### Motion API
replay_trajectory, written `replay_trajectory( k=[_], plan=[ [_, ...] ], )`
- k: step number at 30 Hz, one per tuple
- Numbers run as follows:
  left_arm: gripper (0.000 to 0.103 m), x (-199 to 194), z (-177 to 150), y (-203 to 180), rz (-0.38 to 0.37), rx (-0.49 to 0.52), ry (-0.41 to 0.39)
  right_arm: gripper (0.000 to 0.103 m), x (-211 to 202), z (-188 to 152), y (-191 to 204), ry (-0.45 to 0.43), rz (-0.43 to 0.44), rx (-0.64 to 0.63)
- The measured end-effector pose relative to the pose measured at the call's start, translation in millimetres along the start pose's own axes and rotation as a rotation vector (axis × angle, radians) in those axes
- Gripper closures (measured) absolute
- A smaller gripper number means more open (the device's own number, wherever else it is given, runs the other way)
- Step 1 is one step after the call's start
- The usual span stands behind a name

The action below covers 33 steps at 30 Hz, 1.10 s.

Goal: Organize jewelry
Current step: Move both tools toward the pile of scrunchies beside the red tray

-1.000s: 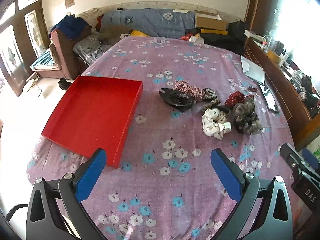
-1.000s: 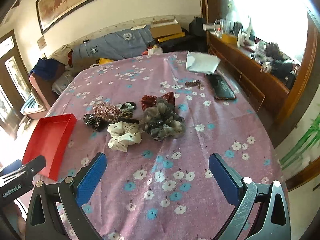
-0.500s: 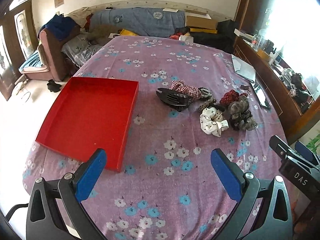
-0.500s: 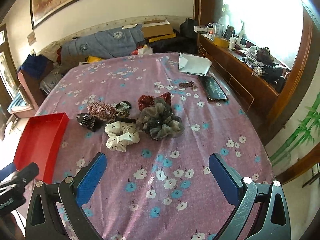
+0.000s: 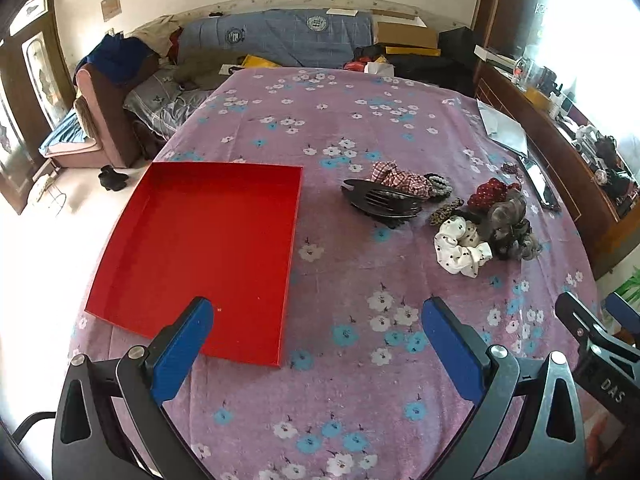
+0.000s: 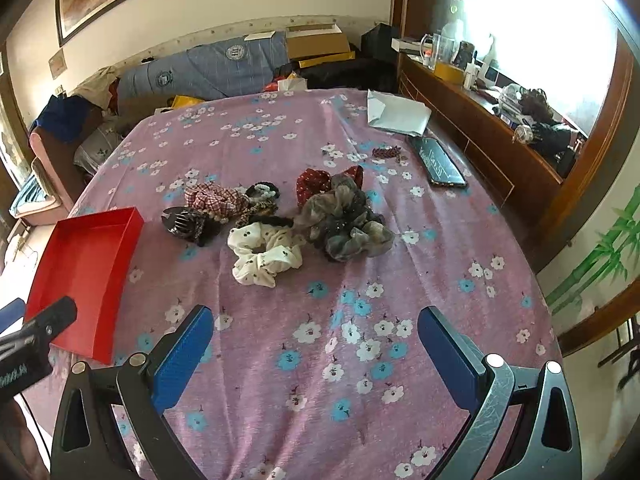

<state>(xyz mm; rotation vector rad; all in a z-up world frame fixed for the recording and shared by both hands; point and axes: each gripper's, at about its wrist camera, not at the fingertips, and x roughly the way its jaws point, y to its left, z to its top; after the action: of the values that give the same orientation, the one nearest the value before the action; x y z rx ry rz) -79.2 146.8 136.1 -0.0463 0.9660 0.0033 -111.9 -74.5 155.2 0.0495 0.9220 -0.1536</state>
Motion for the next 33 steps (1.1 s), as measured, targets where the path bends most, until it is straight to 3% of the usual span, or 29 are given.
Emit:
replay_trajectory(
  k=[12,21,33],
  plan=[
    [0.000,11,22,19,-0.021,0.057,0.029,0.000,0,20,23,0.024,0.021,0.019],
    [0.000,17,24,24,-0.040,0.087,0.060,0.000,1,4,43,0.053,0.005,0.020],
    [0.000,26,21,22,-0.049,0.097,0.097,0.000,5,-3,39,0.082,-0.002,0.051]
  ],
)
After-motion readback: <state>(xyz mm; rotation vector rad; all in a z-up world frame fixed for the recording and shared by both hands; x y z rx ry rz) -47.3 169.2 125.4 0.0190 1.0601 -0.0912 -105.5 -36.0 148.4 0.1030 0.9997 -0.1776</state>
